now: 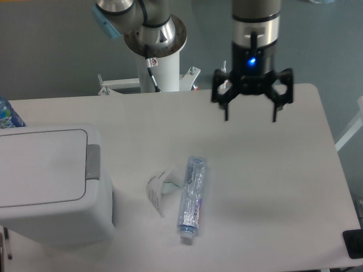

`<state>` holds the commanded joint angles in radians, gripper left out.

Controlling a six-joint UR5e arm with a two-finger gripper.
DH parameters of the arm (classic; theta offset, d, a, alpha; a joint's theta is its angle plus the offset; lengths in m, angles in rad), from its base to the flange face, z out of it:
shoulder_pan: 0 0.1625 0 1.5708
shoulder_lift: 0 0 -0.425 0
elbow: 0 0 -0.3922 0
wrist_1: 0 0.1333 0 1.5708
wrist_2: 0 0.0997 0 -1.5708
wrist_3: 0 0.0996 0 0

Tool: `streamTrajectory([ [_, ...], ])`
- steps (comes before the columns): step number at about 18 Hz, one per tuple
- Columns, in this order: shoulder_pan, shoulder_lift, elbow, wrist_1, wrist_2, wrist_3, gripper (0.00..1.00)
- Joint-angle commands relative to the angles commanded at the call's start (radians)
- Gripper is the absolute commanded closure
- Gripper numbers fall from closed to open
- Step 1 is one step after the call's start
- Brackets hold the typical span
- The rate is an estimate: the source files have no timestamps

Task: Open the trash can
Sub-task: 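Move the open gripper toward the grey handle on the trash can lid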

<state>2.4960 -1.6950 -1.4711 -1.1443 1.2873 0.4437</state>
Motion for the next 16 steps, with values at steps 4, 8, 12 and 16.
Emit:
streamTrajectory([
  [4,-0.049,-0.021,0.005,0.003,-0.075,-0.117,0.0],
  [8,-0.12,-0.04,0.005,0.044,-0.086,-0.198,0.0],
  [12,-0.172,-0.06,0.005,0.086,-0.089,-0.25,0.0],
  [16,-0.198,-0.064,0.005,0.113,-0.088,-0.269,0.0],
])
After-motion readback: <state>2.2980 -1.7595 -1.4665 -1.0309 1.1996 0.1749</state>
